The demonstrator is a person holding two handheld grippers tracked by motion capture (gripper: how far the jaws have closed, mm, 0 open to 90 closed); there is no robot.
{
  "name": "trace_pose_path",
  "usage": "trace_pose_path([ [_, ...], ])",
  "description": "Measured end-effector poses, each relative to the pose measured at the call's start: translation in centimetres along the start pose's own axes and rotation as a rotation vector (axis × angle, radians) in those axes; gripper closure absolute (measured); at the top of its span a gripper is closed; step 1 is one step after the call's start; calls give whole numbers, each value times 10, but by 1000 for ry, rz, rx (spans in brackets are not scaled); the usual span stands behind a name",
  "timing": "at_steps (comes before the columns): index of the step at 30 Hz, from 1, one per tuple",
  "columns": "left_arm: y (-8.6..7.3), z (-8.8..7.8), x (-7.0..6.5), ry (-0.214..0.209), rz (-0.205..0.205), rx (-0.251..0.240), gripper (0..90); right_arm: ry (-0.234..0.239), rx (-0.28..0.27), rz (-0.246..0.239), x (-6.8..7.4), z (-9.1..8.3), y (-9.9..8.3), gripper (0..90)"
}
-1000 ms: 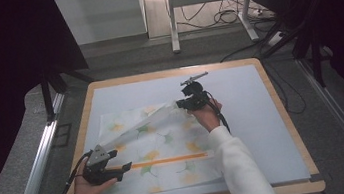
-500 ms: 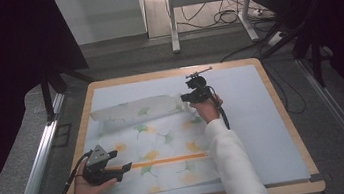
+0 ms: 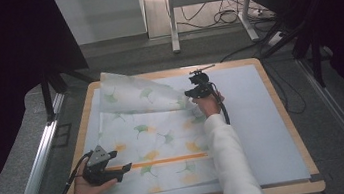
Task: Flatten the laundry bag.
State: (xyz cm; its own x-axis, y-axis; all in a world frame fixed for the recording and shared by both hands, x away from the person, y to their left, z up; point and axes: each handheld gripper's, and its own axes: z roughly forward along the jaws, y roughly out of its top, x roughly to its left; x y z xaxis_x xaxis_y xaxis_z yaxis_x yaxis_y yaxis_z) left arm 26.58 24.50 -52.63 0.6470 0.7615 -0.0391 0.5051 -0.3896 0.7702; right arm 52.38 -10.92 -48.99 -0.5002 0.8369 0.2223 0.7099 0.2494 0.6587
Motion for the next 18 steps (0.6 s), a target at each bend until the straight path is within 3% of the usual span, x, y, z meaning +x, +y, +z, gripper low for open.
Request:
trace_pose_path([
  [2, 0, 0, 0, 1, 1, 0, 257, -7, -1, -2, -1, 3, -1, 860],
  [6, 0, 0, -1, 5, 5, -1, 254, -88, -32, -24, 1, 2, 0, 557],
  [9, 0, 0, 0, 5, 5, 0, 254, -114, -81, -35, 4, -14, 3, 484],
  [11, 0, 0, 0, 5, 5, 0, 254, -114, -97, -40, 5, -18, 3, 480],
  [15, 1, -1, 0, 8, 2, -6, 253, -84, -173, -67, 13, -43, 1, 479],
  [18, 1, -1, 0, 7, 4, -3, 253, -29, -184, -121, 23, -57, -6, 572],
])
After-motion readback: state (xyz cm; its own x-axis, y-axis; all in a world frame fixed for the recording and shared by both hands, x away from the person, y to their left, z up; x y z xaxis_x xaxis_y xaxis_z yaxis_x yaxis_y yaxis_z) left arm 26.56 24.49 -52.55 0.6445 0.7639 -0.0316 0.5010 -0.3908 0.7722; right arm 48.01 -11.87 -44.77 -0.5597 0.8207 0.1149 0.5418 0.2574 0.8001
